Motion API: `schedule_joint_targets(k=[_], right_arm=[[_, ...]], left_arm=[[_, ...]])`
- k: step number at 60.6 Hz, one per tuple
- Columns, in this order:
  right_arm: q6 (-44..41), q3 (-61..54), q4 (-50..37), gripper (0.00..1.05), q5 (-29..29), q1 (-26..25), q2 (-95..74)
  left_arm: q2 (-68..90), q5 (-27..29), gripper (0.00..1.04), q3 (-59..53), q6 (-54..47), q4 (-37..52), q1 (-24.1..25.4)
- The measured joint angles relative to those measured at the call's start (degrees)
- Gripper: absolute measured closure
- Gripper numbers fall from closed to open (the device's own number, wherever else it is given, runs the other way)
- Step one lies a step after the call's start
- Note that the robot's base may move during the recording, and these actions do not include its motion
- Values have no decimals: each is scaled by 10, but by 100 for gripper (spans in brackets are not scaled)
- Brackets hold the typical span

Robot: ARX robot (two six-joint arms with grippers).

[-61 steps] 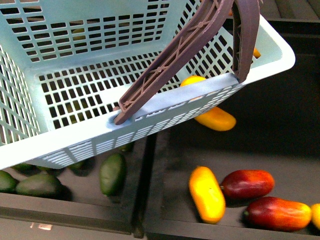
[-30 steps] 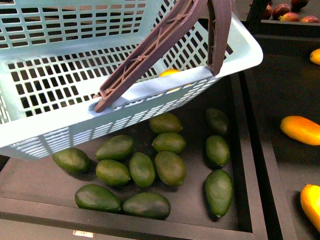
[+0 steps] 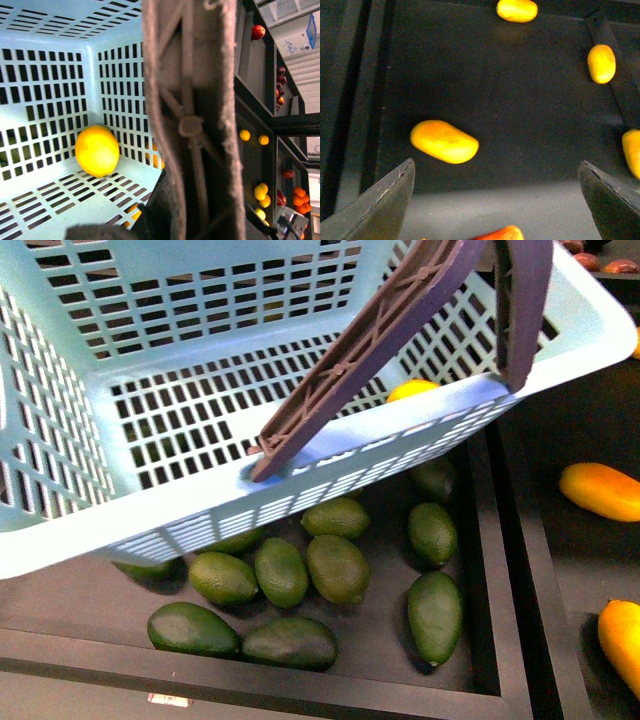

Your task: Pick lemon and mango into basket

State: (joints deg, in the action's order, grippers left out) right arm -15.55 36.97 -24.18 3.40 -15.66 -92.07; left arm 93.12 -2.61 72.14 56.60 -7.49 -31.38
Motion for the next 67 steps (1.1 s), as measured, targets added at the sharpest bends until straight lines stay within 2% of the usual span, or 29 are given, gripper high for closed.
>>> schedule_joint_targets(k=[10,27,43,51,59,67], right_arm=[[-109,107,52,9,-35,-18,-146],[-200,252,137,9,-131,-20,-294],[-281,361,226,9,-180,-15,-402],[-318,403,263,9,-179,-7,-442],[-362,450,280,9,-151,-1,-489],[-372,488,282,9,-144,2,-524]], left_arm=[[0,11,100,0,-4,0,2],[0,0,100,0,-3,0,1],[0,5,100,0,-3,0,1],[0,7,100,0,-3,0,1],[0,5,100,0,-3,0,1],[0,4,100,0,-3,0,1]])
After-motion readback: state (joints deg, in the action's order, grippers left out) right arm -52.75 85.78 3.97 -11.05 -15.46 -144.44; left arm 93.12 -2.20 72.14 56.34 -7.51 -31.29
